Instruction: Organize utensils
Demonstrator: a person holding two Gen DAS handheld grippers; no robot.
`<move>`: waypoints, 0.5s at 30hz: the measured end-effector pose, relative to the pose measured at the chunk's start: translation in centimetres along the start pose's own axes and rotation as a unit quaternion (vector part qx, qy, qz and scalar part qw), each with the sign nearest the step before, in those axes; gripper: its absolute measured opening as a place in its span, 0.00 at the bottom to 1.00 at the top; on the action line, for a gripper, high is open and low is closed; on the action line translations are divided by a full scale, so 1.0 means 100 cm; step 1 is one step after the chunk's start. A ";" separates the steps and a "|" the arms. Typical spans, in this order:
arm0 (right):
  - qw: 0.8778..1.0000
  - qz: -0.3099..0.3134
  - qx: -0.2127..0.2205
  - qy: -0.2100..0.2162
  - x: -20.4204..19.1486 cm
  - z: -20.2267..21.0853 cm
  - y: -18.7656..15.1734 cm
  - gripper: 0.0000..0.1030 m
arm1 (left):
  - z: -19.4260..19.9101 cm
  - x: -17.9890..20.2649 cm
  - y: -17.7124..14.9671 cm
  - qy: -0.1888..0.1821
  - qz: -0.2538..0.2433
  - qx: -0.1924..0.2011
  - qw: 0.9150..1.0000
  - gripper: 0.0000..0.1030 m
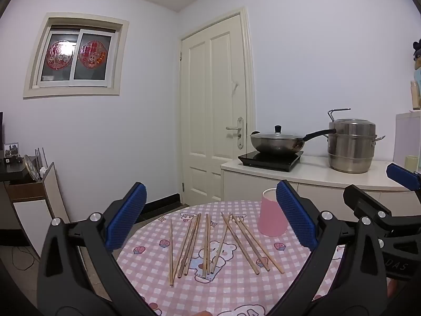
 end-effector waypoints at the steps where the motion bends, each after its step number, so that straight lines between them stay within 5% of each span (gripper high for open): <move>1: 1.000 0.000 -0.001 0.000 0.000 0.000 0.000 0.93 | 0.000 0.000 0.000 -0.001 -0.002 0.000 1.000 0.94; 15: 1.000 -0.003 -0.002 0.000 0.001 0.000 -0.001 0.93 | 0.002 -0.005 0.004 0.003 -0.009 0.004 1.000 0.94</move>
Point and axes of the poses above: each gripper's, at about its wrist camera, not at the fingertips, and z roughly against the way its jaws point, x to its right, y to its top, the point moved 8 cm from there along -z, roughly the way its jaws point, and after that the axes turned 14 degrees about x, right-handed, at the moved point
